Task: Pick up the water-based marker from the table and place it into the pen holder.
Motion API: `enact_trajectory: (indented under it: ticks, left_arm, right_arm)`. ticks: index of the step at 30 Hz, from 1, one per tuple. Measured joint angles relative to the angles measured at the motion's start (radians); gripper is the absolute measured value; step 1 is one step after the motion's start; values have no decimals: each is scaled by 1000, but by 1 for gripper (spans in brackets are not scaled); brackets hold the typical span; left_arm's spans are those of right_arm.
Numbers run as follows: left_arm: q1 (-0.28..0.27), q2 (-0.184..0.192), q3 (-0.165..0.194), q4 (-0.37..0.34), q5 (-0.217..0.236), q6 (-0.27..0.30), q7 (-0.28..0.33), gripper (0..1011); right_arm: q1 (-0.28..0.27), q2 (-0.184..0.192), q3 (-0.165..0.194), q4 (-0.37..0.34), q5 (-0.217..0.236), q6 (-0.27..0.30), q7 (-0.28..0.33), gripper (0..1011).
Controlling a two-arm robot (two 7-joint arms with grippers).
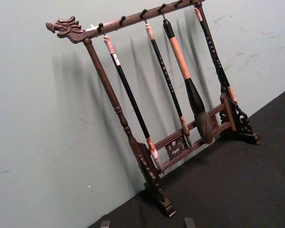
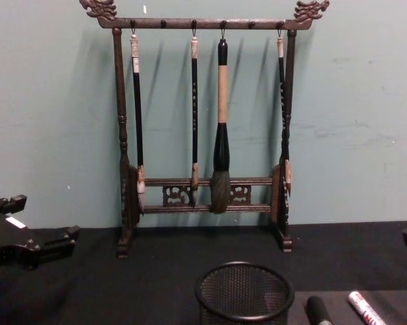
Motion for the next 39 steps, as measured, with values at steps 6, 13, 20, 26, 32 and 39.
enact_trajectory:
  ticks: [6, 13, 20, 26, 32, 39]
  left_arm:
    - [0, 0, 0, 0, 0, 0, 0, 1001]
    - [0, 0, 0, 0, 0, 0, 0, 1001]
    - [0, 0, 0, 0, 0, 0, 0, 1001]
    - [0, 0, 0, 0, 0, 0, 0, 1001]
    - [0, 0, 0, 0, 0, 0, 0, 1001]
    - [0, 0, 0, 0, 0, 0, 0, 1001]
  right_arm:
    - [0, 0, 0, 0, 0, 0, 0, 1003]
    - [0, 0, 0, 0, 0, 0, 0, 1002]
    - [0, 0, 0, 0, 0, 0, 0, 1002]
    - [0, 0, 0, 0, 0, 0, 0, 1002]
    - [0, 0, 0, 0, 0, 0, 0, 1003]
    - [0, 0, 0, 0, 0, 0, 0, 1002]
